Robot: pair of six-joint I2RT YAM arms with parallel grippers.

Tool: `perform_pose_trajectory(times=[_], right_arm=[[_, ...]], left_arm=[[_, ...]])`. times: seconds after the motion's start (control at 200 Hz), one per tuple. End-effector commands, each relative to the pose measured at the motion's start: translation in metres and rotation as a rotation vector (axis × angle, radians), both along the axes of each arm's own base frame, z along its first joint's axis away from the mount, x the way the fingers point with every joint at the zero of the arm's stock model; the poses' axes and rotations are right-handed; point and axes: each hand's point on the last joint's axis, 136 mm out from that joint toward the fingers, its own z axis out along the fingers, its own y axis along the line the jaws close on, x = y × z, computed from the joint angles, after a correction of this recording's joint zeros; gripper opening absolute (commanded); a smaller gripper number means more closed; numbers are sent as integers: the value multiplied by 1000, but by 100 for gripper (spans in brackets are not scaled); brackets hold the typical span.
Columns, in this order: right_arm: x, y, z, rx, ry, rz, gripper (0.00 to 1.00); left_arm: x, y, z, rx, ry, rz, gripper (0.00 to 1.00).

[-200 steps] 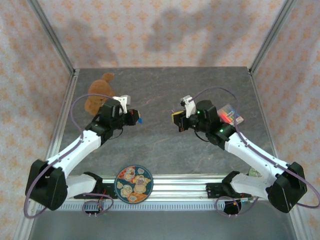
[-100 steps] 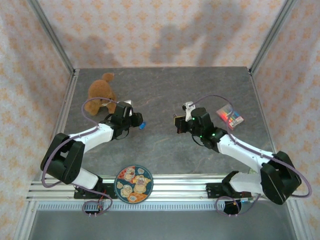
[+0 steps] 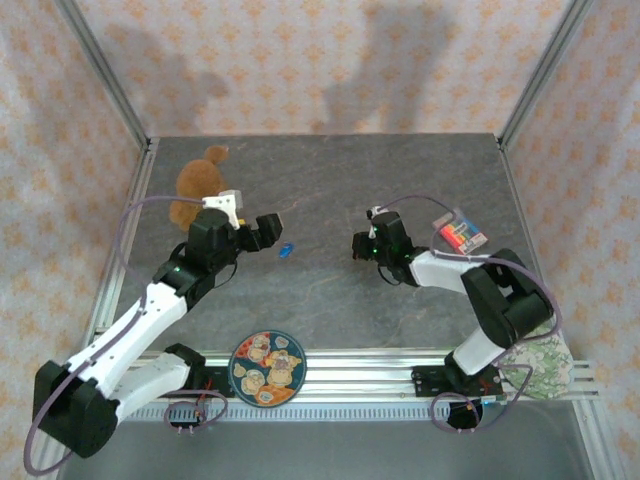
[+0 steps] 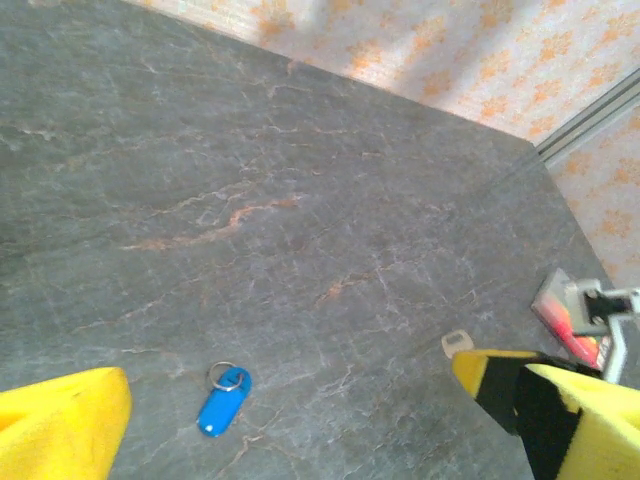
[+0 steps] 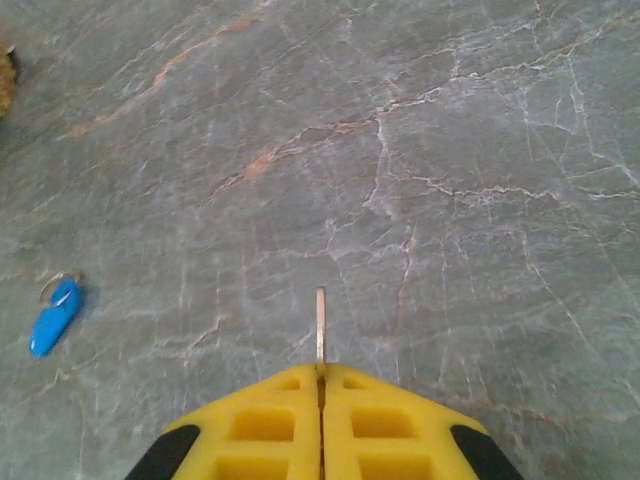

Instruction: Remove the keys from the keyring

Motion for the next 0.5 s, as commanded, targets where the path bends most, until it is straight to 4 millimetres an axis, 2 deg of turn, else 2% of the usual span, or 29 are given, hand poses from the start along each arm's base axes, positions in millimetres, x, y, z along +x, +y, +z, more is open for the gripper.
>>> perform_pose_trajectory(times=[0.0,0.295,0.365,0.46,0.48,0.485,0.496], right_arm=[[24,7,15,56,-62,-43,11],[34,3,-8,45,-12,-80,25],[34,-4,-3,38,-15,-98,31],[31,-14,18,-10,-46,-103,42],[30,-17,23,-26,-56,-103,47],[30,-18,24,-31,-58,-104,54],[29,-20,27,-42,-62,-106,78]], left_arm=[[-19,12,-20,63,69,16,99],[-36,28,-8,69,32,58,99],[-39,32,-5,82,28,70,99],[-42,45,-5,119,23,121,99],[-42,49,-5,131,23,137,99],[-42,50,-5,134,23,141,99],[-42,52,-5,142,22,149,99]])
